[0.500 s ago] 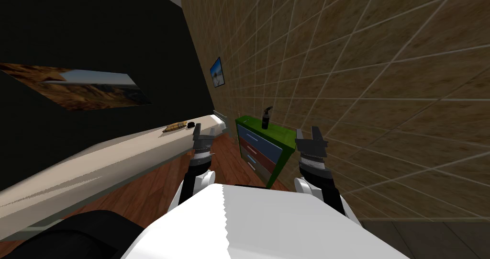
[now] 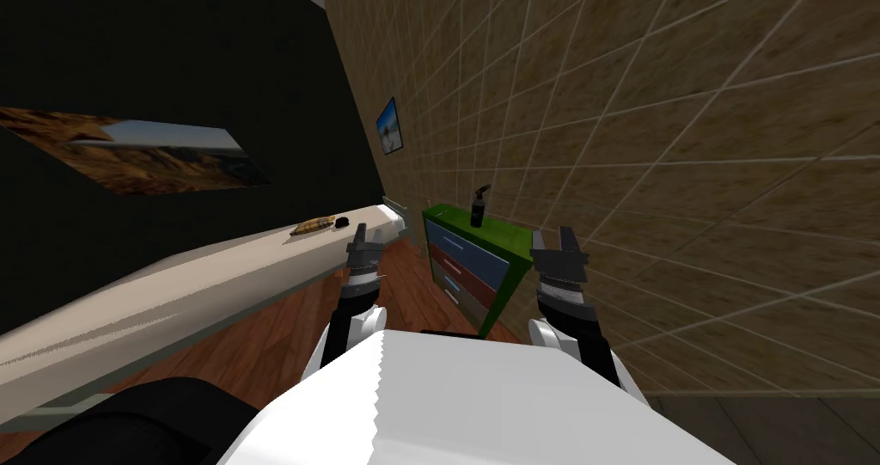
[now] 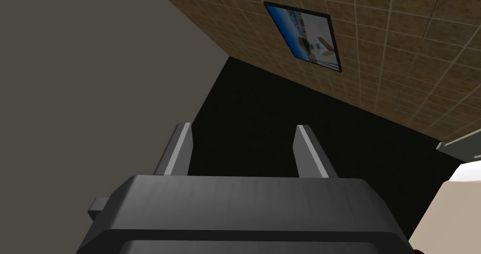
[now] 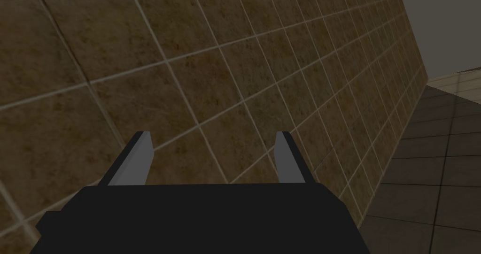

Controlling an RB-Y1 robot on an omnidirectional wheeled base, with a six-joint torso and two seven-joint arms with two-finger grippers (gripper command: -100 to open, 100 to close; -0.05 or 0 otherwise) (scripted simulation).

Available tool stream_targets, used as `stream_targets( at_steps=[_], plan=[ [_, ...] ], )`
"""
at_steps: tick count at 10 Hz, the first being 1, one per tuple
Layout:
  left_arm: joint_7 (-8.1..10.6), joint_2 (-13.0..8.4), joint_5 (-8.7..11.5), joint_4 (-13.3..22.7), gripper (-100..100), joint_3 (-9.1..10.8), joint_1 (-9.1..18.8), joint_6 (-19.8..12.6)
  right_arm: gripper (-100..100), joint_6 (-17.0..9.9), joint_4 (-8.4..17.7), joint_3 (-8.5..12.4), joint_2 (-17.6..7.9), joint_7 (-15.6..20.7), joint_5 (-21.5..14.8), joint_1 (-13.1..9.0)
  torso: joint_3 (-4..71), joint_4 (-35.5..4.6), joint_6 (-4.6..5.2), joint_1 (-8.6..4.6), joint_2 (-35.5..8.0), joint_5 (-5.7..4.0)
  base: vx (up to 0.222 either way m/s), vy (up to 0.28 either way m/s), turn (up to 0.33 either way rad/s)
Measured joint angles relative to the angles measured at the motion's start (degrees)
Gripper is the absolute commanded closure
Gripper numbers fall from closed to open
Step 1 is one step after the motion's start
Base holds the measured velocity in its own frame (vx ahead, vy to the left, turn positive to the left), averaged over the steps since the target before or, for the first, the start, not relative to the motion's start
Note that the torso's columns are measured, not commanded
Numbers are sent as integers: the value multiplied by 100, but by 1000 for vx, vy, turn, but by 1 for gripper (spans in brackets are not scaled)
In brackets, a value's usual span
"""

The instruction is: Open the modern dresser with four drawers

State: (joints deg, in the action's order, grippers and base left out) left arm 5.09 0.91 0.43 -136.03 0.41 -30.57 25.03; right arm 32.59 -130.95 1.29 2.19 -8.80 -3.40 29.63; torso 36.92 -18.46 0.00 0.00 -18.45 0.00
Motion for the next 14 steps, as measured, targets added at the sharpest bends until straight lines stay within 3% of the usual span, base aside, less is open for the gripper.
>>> stream_targets(
  at_steps=[4, 5, 6, 10, 12, 14],
  plan=[
    [0, 0, 0, 0, 0, 0, 0, 0, 0, 0, 0, 0, 0, 0, 0, 0, 3381, -1692, 0, 0, -1693, 0, 0, 0, 0],
    [0, 0, 0, 0, 0, 0, 0, 0, -100, 2, -3, 0, 0, 0, 0, -2, 4227, -2113, 0, -1, -2116, -1, 13, 19, -18],
    [0, 1, 0, 2, 0, 0, 0, 0, -100, 10, 5, -16, -119, 14, -61, -17, 4629, -2282, -1, -10, -2289, -15, 5, 52, -30],
    [0, 1, 0, 2, 0, -1, -1, -1, -100, -327, 270, -21, -726, 117, -573, -64, 4788, -2355, -23, 12, -2339, -6, 32, 93, -52],
    [0, 1, 0, 2, 0, -1, -1, 0, -100, -563, 390, -84, -891, 207, -885, -55, 4794, -2360, -10, 4, -2337, -3, 17, 107, -9],
    [0, 1, 0, 2, 0, -1, -1, 0, -100, -754, 677, -114, -1047, 297, -1251, -147, 4775, -2372, -8, -3, -2364, -4, 35, 110, -52]
  ],
)
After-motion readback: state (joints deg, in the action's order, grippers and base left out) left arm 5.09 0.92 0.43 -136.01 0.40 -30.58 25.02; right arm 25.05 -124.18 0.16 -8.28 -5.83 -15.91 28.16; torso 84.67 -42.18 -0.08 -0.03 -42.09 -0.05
